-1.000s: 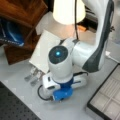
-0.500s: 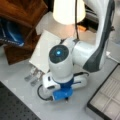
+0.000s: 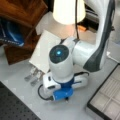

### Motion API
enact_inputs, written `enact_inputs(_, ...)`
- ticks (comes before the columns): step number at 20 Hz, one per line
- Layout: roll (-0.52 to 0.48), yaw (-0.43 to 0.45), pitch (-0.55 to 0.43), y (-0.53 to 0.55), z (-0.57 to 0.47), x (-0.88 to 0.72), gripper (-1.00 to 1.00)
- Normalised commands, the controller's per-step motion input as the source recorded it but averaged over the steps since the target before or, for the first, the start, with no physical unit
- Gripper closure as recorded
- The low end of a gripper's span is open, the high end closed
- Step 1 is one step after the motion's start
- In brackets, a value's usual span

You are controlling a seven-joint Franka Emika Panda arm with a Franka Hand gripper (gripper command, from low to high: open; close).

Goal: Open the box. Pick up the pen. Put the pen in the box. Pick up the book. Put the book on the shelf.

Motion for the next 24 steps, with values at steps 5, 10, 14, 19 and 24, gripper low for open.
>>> enact_inputs(5,-0.100,-0.058,0.016,0.11,0.07,-0.13,1.00)
enact_inputs(10,-0.118,-0.054,0.030,0.12,0.16,-0.16,1.00)
enact_inputs(14,-0.109,-0.035,0.023,0.15,0.16,-0.15,-1.00)
enact_inputs(19,-0.087,-0.035,0.021,0.12,0.12,-0.13,-1.00)
enact_inputs(24,-0.116,-0.024,-0.029,0.06,0.09,-0.11,-1.00)
